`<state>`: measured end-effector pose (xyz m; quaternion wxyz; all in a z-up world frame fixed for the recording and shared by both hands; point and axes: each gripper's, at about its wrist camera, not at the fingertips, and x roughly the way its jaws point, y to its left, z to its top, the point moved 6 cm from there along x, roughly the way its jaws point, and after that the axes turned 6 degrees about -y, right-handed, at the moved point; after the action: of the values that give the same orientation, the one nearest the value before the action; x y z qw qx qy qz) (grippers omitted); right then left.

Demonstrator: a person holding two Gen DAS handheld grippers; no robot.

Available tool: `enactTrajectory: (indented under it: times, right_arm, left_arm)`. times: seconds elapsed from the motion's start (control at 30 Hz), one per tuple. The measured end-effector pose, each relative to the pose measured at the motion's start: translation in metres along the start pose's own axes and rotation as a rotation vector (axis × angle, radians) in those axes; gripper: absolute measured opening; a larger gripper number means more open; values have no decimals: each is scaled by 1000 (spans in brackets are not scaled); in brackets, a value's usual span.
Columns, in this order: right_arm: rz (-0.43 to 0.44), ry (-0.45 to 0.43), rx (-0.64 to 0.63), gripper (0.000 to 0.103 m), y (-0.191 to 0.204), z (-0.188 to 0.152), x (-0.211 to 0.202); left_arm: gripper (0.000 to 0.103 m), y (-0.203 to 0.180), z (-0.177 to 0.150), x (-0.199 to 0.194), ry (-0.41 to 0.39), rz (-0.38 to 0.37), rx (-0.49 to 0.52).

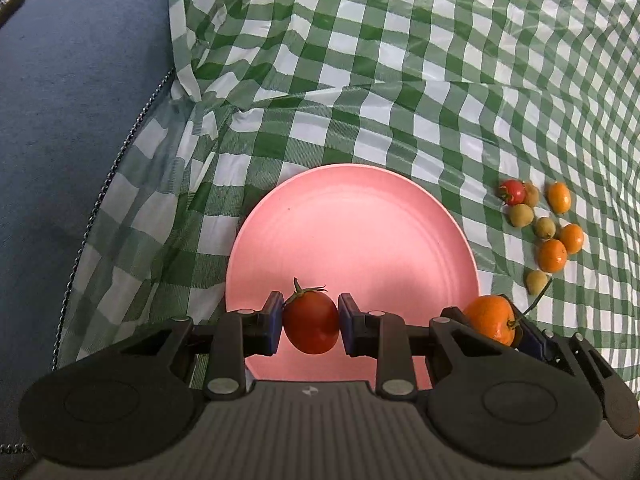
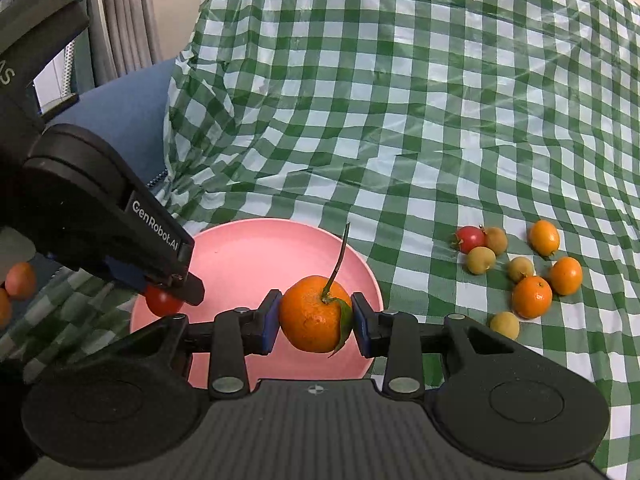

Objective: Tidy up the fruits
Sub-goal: 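Carry both fruits to the pink plate and open both tools to release them, then lift both tools away from the plate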

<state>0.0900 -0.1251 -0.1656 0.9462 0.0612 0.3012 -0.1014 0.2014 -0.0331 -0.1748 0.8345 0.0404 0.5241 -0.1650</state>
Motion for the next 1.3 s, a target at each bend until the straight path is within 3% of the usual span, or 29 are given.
enactTrajectory:
  times: [0.3,0.37,0.4,0.43,0.47,0.5,0.63,0.93,1.3]
  right_arm:
    - [-3,26,0,39,1,-3,12]
    - [-3,28,6,40,1,-2,13]
    - [-2,23,8,50,1,-1,12]
    - [-1,20,9,59,1,1,11]
    - [-7,15,14,75,0,3,9]
    - [-15,5,18,82,0,5,6]
    - [-7,15,25,86,-1,2,-8]
    - [22,101,71,95,11,-23,-64]
    - [31,19,58,98,29,-9,-130]
  left_arm:
    - [33,-2,4,14,7,18,25]
    - [39,-2,6,12,-9,20,30]
    - [60,-2,7,9,-22,22,33]
    - [87,-1,8,5,-38,29,35]
    - [97,-1,10,1,-58,39,34]
    - [103,-1,10,-4,-81,45,32]
    - [103,-2,3,-22,-112,59,60]
    - [103,20,-52,-56,-45,107,15]
    - [103,28,-85,-125,-135,135,16]
